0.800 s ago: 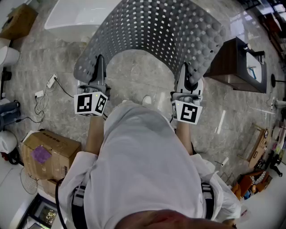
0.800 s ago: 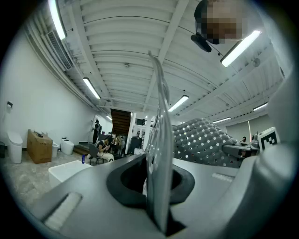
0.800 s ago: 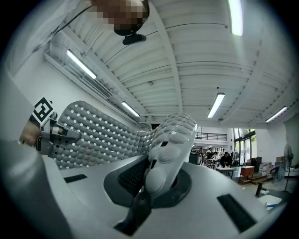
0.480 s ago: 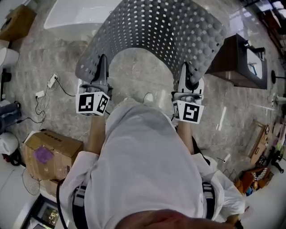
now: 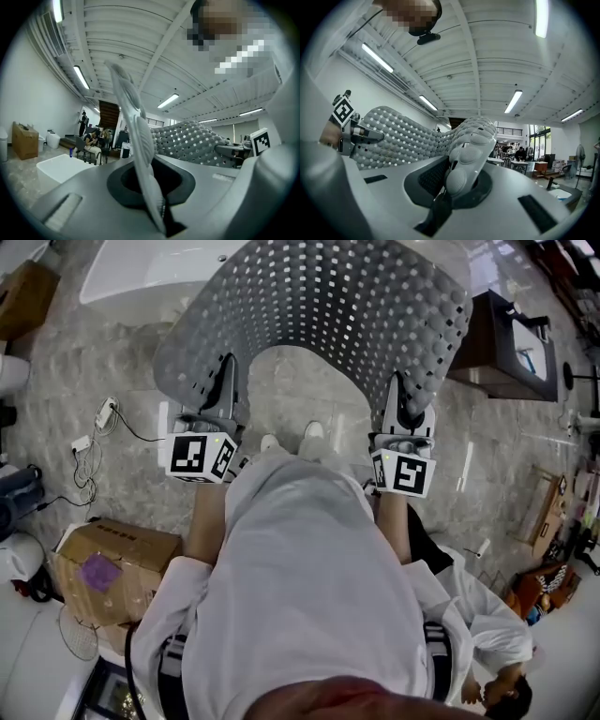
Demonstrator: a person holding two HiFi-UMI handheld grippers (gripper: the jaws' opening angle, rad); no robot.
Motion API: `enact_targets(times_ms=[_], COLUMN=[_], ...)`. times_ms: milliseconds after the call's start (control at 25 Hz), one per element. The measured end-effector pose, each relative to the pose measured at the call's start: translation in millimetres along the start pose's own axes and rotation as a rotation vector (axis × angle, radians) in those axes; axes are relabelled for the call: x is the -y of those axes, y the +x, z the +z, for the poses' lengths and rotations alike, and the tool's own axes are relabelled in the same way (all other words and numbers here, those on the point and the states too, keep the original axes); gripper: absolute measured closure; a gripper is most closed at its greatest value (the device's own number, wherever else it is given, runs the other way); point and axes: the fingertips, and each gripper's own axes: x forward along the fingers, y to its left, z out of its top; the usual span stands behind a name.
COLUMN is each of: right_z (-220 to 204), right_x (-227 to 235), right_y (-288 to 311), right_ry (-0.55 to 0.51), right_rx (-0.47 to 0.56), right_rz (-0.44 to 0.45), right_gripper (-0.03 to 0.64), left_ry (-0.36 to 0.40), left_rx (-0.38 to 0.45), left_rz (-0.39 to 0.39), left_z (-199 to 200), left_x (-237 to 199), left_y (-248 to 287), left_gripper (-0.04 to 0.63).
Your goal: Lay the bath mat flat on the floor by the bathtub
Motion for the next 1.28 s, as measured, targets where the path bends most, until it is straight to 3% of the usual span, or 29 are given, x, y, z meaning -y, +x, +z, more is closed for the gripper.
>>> enact_targets(times_ms=[240, 440, 720, 960, 1280], right_z=[5.3, 4.2, 9.0, 4.4, -13.4], right_x=[15.5, -15.0, 24.8, 3.9, 20.8], right_y=[-7.3, -12.5, -11.1, 0.3, 21.3], right_ry=[-0.01, 0.0, 0.019, 0.026, 0.057], right_rx=[-0.012, -0.034, -0.068, -0.061, -0.073], right_rz=[-0.065, -0.084, -0.049, -0.008, 0.036], right_gripper=[0.597, 0.597, 0.597, 0.597, 0.597], left_ry=[-0.043, -0.058, -0.095, -0.101, -0.1], left_rx=[-0.016, -0.025, -0.046, -0.03, -0.077], left_rz=[-0.013, -0.032, -0.038, -0.008, 0.053], left_z=[-5.5, -9.8, -3.3, -8.5, -17.1], left_x=[-0.1, -26.3, 2.7, -26.8, -34.3], left_y=[18.4, -0.5, 25.8, 12.6, 24.5], left_gripper=[0.581, 0.581, 0.581, 0.581, 0.58])
